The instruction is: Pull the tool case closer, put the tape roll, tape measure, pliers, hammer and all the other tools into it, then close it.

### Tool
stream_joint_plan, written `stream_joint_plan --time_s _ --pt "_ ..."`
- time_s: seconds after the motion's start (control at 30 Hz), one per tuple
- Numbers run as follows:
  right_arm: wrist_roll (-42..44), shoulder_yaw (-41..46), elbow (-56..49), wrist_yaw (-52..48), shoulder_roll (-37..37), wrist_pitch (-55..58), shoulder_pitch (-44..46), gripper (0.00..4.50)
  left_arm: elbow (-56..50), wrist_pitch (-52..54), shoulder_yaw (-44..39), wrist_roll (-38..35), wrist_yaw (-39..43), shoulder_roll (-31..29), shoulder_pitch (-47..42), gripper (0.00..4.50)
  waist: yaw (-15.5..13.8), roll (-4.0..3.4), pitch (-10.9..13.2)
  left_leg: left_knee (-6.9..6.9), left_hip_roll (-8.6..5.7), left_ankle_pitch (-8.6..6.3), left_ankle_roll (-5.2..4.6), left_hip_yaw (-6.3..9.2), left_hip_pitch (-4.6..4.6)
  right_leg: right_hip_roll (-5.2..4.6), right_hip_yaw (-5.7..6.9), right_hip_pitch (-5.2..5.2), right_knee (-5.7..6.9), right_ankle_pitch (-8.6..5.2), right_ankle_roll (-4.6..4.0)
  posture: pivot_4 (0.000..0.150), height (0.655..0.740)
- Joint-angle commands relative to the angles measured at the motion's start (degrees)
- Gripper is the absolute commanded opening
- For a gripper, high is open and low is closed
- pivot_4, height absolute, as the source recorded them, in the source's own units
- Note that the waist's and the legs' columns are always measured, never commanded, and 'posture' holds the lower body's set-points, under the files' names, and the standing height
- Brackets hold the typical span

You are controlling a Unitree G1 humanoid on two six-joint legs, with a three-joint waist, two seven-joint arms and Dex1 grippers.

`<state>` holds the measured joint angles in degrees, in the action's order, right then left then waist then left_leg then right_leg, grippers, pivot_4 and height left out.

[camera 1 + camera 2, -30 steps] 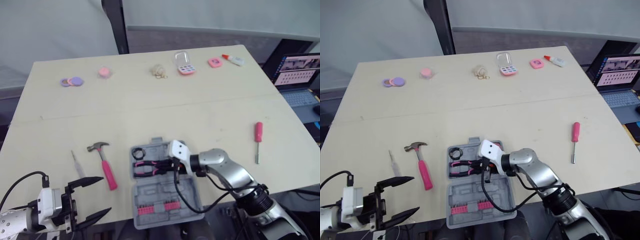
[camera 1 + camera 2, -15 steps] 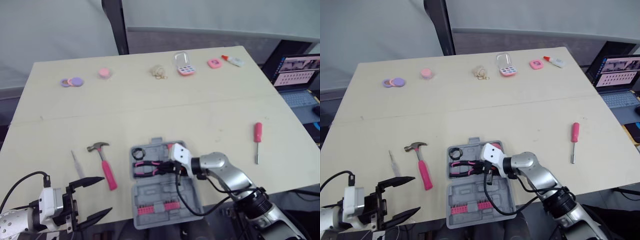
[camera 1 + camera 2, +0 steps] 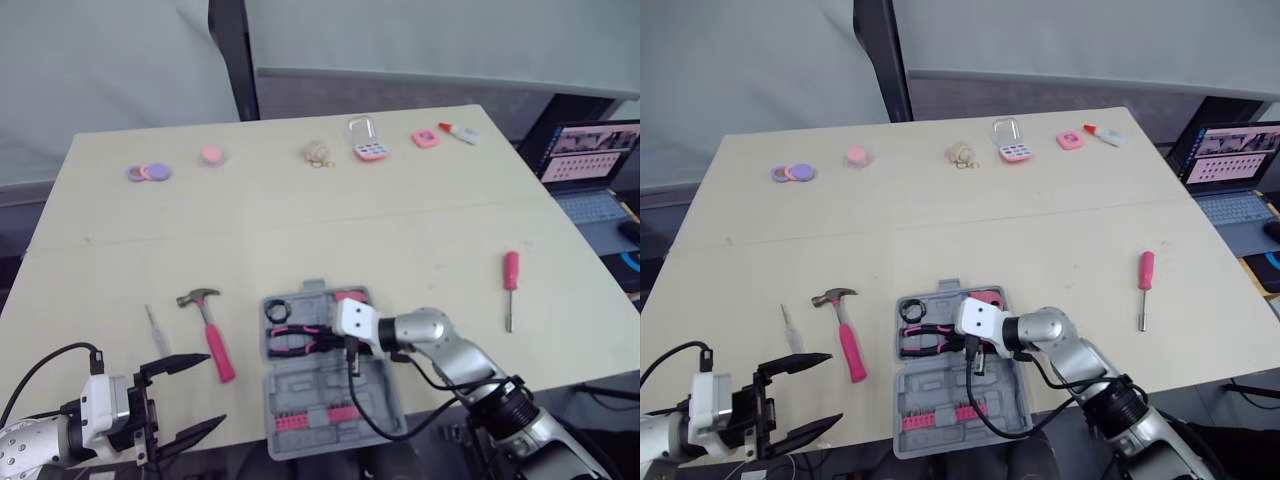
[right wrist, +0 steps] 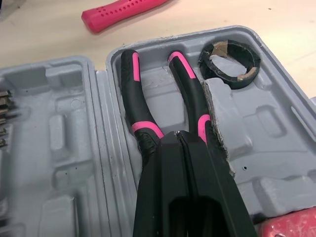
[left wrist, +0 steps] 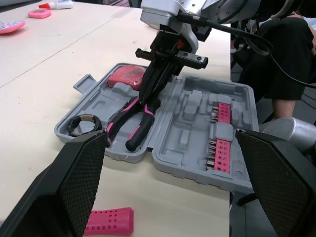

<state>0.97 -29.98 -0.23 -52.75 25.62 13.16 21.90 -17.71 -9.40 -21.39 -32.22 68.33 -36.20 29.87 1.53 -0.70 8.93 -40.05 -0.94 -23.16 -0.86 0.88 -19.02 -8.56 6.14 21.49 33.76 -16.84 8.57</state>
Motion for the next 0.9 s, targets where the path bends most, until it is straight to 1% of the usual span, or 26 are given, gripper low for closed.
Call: stream_joint_plan --time_s 0.03,0.6,0.7,0.8,0.9 --pt "-5.56 -2.65 7.52 1.83 1.06 1.51 -2.49 0.03 -1.42 -0.69 -0.05 0.0 -0.15 0.04 0.22 4.5 0.0 0.01 -0.19 0.0 0.0 0.0 0.0 0.01 0.02 0.0 0.0 0.0 0.01 -0.01 -0.01 0.15 0.74" --pt "-7.92 -4.39 10.47 2.88 -0.39 0.4 -4.42 0.03 -2.45 -0.66 0.68 0.37 -1.31 0.65 0.7 4.5 0.07 -0.01 -0.81 0.09 0.3 -0.05 0.08 0.06 0.19 0.02 0.0 -0.1 0.05 -0.1 -0.19 0.15 0.74" --pt "-8.52 -4.81 11.64 3.33 -0.38 0.01 -4.56 0.03 -2.48 -0.66 0.78 0.41 -1.46 0.65 0.68 4.5 0.07 0.0 -0.81 0.19 0.35 -0.09 0.13 0.03 0.45 0.03 0.0 -0.3 0.05 -0.15 -0.28 0.15 0.74" --pt "-9.12 -5.1 12.66 3.72 -0.47 -0.51 -4.95 0.03 -2.46 -0.67 0.93 0.48 -1.53 0.65 0.59 4.5 0.08 -0.04 -0.84 0.42 0.46 -0.18 0.2 0.04 1.07 0.08 0.02 -0.9 -0.08 -0.32 -0.59 0.15 0.74" --pt "-10.39 -5.65 13.49 4.12 -0.3 -0.83 -5.26 0.03 -2.51 -0.67 1.04 0.52 -1.58 0.66 0.58 4.5 0.08 -0.05 -0.91 0.42 0.53 -0.24 0.26 0.05 1.17 0.12 0.01 -0.93 -0.03 -0.37 -0.7 0.15 0.74"
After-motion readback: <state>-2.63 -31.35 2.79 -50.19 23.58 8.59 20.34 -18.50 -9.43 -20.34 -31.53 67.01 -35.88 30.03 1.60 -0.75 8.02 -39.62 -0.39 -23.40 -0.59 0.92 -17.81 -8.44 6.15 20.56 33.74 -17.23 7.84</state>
